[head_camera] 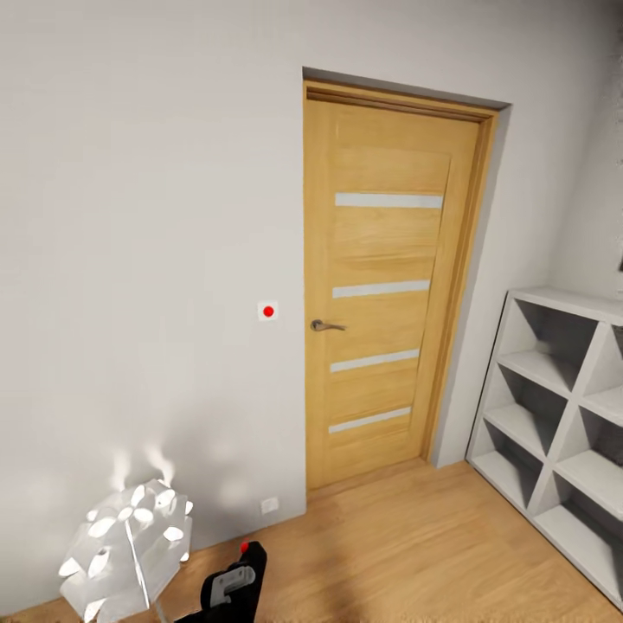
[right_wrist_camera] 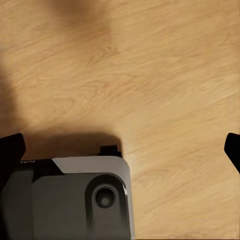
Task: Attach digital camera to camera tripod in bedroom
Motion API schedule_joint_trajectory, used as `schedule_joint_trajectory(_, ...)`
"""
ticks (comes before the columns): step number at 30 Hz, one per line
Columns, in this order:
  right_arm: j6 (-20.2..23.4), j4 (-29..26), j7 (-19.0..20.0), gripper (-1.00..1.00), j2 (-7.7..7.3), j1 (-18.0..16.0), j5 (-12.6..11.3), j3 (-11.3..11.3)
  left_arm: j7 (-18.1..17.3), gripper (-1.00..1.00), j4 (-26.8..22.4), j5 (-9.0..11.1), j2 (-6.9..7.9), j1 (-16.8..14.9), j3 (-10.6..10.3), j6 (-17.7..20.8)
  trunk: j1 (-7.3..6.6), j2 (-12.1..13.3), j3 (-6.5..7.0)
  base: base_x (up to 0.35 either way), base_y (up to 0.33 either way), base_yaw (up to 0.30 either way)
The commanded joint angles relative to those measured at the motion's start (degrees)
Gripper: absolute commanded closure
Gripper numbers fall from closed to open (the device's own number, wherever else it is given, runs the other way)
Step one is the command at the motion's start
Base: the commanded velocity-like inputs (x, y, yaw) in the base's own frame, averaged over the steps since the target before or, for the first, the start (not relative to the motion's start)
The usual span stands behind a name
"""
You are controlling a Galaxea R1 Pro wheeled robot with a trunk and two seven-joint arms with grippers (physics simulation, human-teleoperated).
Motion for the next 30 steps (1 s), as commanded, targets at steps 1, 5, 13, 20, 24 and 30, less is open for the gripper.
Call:
schedule_joint_trajectory(1, -0.36, 0.19, -0.06, -1.00, 0.00, -0.06, 0.13, -0.37, -0.26, 1.00, 0.04, 0.54, 0.00, -0.03, -0.38, 0.07, -0.01, -0.05, -0.03, -0.323, 0.000, 0.000)
schedule_joint_trajectory(5, -0.34, 0.19, -0.06, -1.00, 0.01, -0.06, 0.12, -0.37, -0.23, 1.00, 0.03, 0.48, -0.01, -0.04, -0.39, 0.07, -0.01, -0.05, -0.03, -0.323, 0.000, 0.000)
schedule_joint_trajectory(13, -0.35, 0.19, -0.06, -1.00, 0.09, -0.06, 0.11, -0.35, -0.18, 1.00, 0.07, 0.45, -0.29, -0.03, -0.39, 0.08, -0.01, -0.05, -0.03, -0.321, 0.000, 0.000)
schedule_joint_trajectory(20, -0.41, 0.19, -0.04, -1.00, 0.13, -0.06, 0.11, -0.37, -0.06, 1.00, 0.16, 0.43, -0.92, -0.01, -0.39, 0.08, -0.01, -0.05, -0.03, -0.201, 0.000, 0.025)
schedule_joint_trajectory(24, -0.42, 0.19, 0.01, -1.00, 0.06, -0.06, 0.11, -0.37, 0.44, 1.00, 0.56, 0.39, -1.14, -0.01, -0.39, -0.13, -0.01, -0.05, -0.03, -0.042, 0.000, 0.180)
schedule_joint_trajectory(30, -0.42, 0.19, 0.03, -1.00, 0.02, -0.06, 0.11, -0.37, 1.39, 1.00, 0.81, 0.23, -1.65, -0.03, -0.39, -0.27, -0.01, -0.05, -0.03, -0.009, 0.000, 0.248)
